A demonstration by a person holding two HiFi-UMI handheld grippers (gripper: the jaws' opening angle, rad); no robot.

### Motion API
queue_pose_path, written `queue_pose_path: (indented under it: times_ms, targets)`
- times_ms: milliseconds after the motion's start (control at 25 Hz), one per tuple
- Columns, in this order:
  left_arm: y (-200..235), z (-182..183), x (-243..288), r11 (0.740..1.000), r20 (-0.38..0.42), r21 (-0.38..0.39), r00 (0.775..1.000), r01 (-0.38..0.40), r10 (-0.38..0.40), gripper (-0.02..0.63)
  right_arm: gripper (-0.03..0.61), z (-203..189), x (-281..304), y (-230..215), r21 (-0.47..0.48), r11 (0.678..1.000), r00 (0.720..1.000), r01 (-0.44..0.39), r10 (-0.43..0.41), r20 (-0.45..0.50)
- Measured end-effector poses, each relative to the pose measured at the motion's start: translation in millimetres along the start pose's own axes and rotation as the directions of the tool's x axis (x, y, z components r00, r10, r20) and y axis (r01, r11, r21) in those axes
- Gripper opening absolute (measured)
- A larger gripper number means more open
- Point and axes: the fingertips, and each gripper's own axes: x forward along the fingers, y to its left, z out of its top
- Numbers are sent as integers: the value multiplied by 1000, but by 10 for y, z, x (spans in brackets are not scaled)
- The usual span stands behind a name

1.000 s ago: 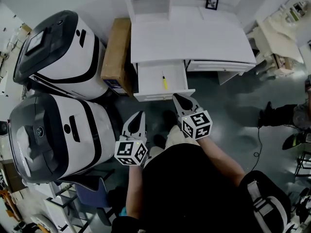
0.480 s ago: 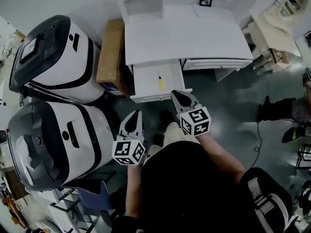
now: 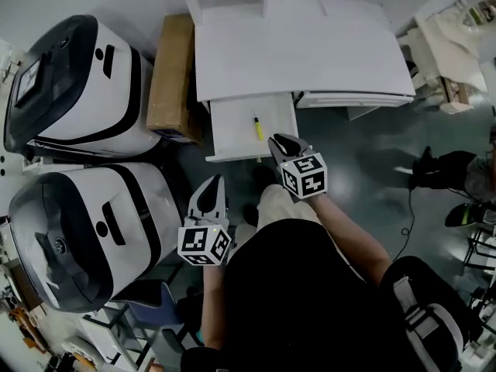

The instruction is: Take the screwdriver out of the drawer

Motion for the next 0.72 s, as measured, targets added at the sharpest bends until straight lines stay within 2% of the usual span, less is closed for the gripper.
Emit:
queue_pose_path:
  times_ms: [120,280,560,720]
  targets:
    - [101,4,245,999,-44,-22,999,-23,22,23,81,-82,400,-212,11,1000,996,-6,7,-91]
    - [160,24,552,998,-101,-40,994,-49,45,23,101,-259,945,-468,23,999,977,-28,32,-213]
    - [197,-45,956,991,-177,-89,981,-100,83,23,118,-728,1849,-874,63,998,919,-21,44,-392]
    - [205,-149,1102,988,-221,-102,971,-118,93,22,126,-924,2281,-1142,93,995,888,27,18,-460]
